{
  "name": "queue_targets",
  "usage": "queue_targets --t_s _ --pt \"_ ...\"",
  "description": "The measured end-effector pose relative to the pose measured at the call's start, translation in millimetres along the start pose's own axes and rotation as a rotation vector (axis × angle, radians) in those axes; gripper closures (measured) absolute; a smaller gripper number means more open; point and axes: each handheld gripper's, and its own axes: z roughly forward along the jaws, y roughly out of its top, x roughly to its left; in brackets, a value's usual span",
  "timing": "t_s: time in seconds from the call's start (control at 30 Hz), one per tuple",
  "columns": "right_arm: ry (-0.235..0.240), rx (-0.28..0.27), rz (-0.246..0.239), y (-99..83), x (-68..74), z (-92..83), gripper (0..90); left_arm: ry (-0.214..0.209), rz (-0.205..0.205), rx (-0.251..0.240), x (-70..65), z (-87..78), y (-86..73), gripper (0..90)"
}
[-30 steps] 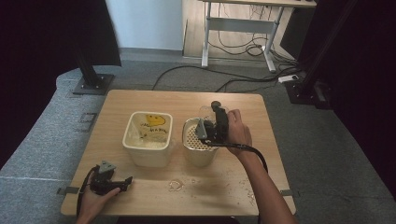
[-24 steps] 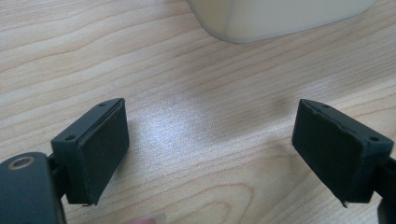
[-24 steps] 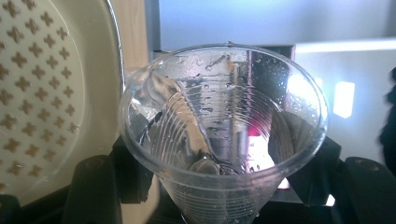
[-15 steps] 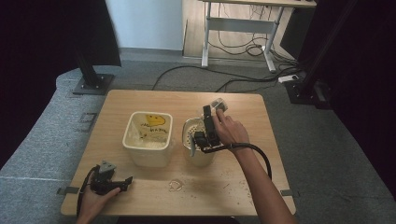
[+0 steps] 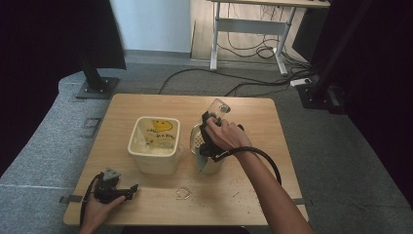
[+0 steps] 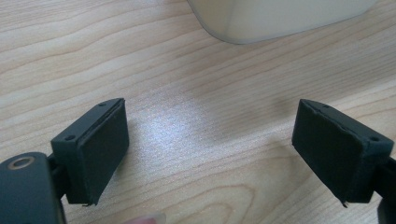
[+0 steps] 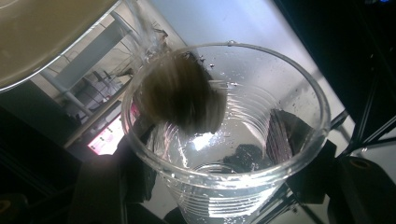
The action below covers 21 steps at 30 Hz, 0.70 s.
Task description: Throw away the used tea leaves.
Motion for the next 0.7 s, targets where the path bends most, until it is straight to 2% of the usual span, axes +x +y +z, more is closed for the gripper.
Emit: queue_targets --t_s 0.1,0.13,0.17,0.2,0.23,0.3,0.37,0.43,0.53,0.63,0.7 --pt "0.01 -0.003 0.029 -0.2 -1.8 -0.5 37.0 0.0 0.001 0.0 -0.1 0.2 0.1 10.7" --pt "0.021 -0.01 0.084 -0.4 -3.1 -1.0 37.0 -0.001 0.002 0.0 0.1 0.3 0.1 10.7" --pt "0.021 -0.01 0.084 -0.4 -3.1 -1.0 37.0 -0.001 0.002 0.0 0.1 0.3 0.1 10.7" --pt "0.046 -0.023 0.179 -0.8 -4.6 -1.8 37.0 -0.001 0.002 0.0 0.3 0.3 0.0 10.7" --pt "0.058 -0.027 0.223 -0.7 -5.2 -2.3 37.0 -0.002 0.002 0.0 0.4 0.3 0.0 10.6" --pt "0.092 -0.051 0.359 -1.8 -7.8 -3.6 36.9 0.001 0.002 0.0 0.4 0.3 0.0 10.7" --pt "0.128 -0.073 0.537 -5.1 -10.4 -4.4 36.7 0.001 0.002 0.0 0.1 0.3 -0.1 10.6" --pt "0.171 -0.097 0.767 -11.5 -12.7 -5.0 36.5 0.002 0.002 -0.002 0.1 0.3 -0.4 10.7" --pt "0.251 -0.153 1.087 -25.8 -16.2 -5.5 36.4 0.003 0.001 -0.003 0.1 0.4 -0.3 10.6" --pt "0.362 -0.211 1.419 -39.8 -13.9 -4.6 36.4 0.004 0.002 -0.004 -0.1 0.5 -0.5 10.6" --pt "0.413 -0.243 1.59 -51.6 -10.7 -2.9 36.2 0.003 0.001 -0.006 0.0 0.4 -0.7 10.6"
